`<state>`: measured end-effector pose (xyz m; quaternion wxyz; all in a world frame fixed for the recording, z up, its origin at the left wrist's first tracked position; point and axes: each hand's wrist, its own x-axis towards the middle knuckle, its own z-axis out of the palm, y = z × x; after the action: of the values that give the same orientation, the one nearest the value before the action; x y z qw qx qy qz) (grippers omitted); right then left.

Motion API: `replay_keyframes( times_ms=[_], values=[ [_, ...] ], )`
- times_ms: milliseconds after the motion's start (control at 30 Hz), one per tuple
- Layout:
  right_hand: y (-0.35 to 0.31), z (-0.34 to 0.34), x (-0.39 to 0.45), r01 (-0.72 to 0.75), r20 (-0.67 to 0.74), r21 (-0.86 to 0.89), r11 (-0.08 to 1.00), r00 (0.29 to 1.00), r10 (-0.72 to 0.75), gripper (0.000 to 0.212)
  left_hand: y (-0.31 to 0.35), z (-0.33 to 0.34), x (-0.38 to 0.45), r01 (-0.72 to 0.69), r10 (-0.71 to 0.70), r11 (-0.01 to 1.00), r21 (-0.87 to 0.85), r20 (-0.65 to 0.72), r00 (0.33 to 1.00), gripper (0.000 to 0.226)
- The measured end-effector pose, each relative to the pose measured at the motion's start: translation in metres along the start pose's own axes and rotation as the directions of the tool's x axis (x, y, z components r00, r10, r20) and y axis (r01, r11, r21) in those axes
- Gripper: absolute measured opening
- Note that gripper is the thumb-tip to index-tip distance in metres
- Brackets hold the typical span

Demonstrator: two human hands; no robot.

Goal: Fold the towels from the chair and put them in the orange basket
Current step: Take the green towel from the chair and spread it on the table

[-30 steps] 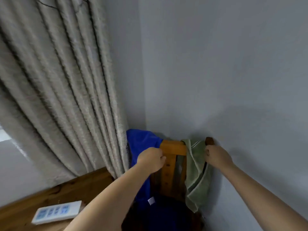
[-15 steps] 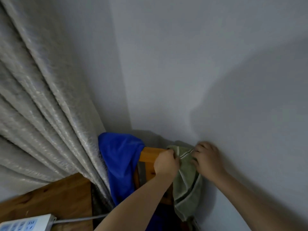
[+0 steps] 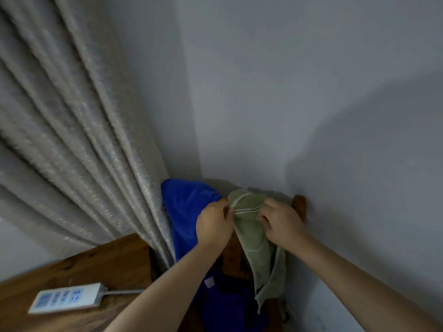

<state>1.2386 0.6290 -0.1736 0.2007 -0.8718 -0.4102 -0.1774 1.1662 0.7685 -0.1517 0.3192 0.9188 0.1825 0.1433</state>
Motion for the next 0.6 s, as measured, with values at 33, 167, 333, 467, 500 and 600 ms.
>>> replay_keyframes(
  times_ms=[33,167,333,467,500,600],
  values=[
    [-0.012,-0.003,0.002,0.035,-0.014,0.018,0.999,0.999,-0.035,0.029,-0.003,-0.014,-0.007,-0.006,0.006,1.000,0.007,-0.022,1.000,0.022],
    [-0.078,-0.019,0.000,0.180,0.014,0.080,0.980,0.983,-0.182,0.029,-0.020,-0.077,-0.054,0.034,-0.029,0.998,0.048,-0.089,0.996,0.022],
    [-0.155,-0.030,-0.021,0.233,0.037,0.211,0.949,0.969,-0.246,0.019,-0.047,-0.138,-0.129,0.079,-0.065,0.994,0.071,-0.183,0.981,0.020],
    [-0.238,-0.035,-0.045,0.257,0.048,0.300,0.919,0.958,-0.284,0.010,-0.083,-0.188,-0.203,0.181,-0.179,0.983,-0.022,-0.307,0.935,0.017],
    [-0.256,-0.037,-0.050,0.263,0.057,0.314,0.912,0.954,-0.295,0.010,-0.091,-0.197,-0.219,0.202,-0.202,0.979,-0.034,-0.319,0.926,0.016],
    [-0.324,-0.034,-0.071,0.329,0.068,0.340,0.881,0.926,-0.372,0.012,-0.124,-0.232,-0.278,0.249,-0.254,0.967,-0.063,-0.377,0.891,0.015]
  ],
)
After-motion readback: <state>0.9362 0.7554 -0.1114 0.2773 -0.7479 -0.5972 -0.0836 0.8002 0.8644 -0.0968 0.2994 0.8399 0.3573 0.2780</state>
